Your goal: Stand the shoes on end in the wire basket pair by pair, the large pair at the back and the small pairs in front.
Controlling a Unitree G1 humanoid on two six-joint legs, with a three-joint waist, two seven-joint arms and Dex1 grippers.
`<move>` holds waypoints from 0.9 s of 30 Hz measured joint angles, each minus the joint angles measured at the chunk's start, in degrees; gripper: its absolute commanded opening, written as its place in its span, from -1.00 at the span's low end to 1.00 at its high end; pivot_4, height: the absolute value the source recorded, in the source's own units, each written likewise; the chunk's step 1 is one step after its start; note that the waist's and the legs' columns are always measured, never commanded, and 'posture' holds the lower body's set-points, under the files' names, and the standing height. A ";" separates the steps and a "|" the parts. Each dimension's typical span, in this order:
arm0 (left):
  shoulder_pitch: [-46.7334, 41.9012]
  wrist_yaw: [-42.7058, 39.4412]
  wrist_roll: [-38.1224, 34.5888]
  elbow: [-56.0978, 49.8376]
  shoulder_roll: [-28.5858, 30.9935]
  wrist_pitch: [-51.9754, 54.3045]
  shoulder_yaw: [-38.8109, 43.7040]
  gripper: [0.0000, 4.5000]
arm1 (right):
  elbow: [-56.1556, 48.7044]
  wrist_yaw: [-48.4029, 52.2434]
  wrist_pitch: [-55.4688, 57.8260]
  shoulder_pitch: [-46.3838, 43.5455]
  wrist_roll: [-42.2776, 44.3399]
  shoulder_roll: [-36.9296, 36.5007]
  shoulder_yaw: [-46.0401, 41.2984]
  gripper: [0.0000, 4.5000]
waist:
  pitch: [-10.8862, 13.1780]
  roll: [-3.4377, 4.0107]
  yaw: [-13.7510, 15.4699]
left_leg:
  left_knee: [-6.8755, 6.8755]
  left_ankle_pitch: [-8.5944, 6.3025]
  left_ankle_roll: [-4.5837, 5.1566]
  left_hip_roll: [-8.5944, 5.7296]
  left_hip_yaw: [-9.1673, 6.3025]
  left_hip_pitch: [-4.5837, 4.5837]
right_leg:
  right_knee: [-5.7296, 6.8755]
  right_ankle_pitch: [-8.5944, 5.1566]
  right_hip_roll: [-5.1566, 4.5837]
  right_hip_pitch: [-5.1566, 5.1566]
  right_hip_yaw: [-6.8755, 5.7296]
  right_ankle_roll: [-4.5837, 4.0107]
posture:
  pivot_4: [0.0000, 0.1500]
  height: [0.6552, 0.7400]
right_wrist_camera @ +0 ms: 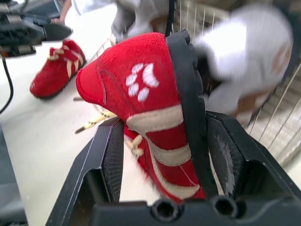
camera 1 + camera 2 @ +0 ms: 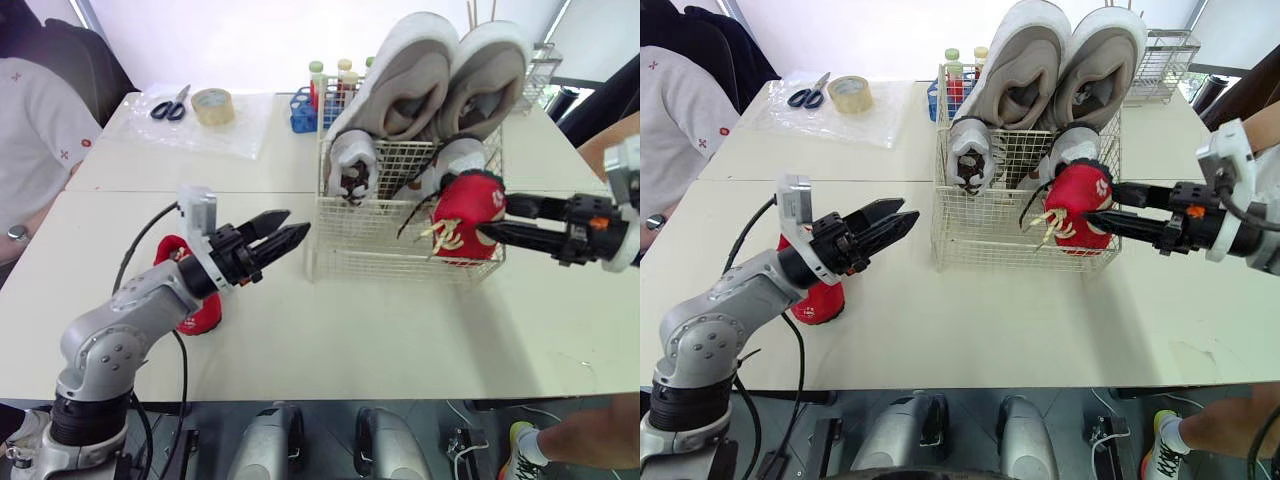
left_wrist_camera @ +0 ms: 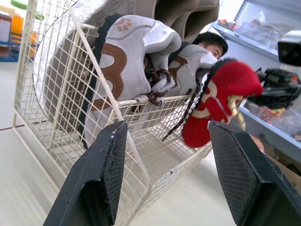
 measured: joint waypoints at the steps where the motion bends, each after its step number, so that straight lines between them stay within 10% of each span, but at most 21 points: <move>1: -0.03 -0.09 0.27 0.13 -0.19 0.00 0.00 0.25 | 0.36 0.06 -0.83 0.78 -1.00 0.01 0.07 0.21 | 0.00 0.00 -0.01 | 0.00 0.00 0.00 0.00 0.00 0.00 | 0.00 0.01 0.01 0.00 0.00 0.01 | 1.00 0.93; 11: -0.24 -0.79 1.41 0.33 -0.83 0.11 0.05 0.25 | 4.45 0.31 -8.85 1.13 -8.27 0.15 1.93 0.21 | 0.00 0.00 -0.04 | 0.03 0.01 0.00 -0.01 0.02 0.01 | 0.03 0.04 0.09 0.00 -0.04 0.06 | 1.00 0.93; 15: -0.23 -0.98 1.43 0.70 -0.83 0.17 0.10 0.25 | 5.87 0.85 -8.70 1.08 -8.76 -0.29 1.74 0.96 | 0.00 0.00 -0.06 | 0.04 0.01 0.00 -0.01 0.02 0.02 | 0.05 0.04 0.09 0.00 -0.04 0.07 | 1.00 0.93; 27: -0.15 -1.18 1.98 1.33 -1.51 0.21 0.30 0.25 | 4.92 7.50 -7.45 4.95 -8.75 -7.32 -3.58 0.96 | -0.01 0.01 0.01 | 0.08 0.00 0.01 0.00 0.02 0.01 | 0.07 0.04 0.08 0.01 -0.04 0.07 | 1.00 0.93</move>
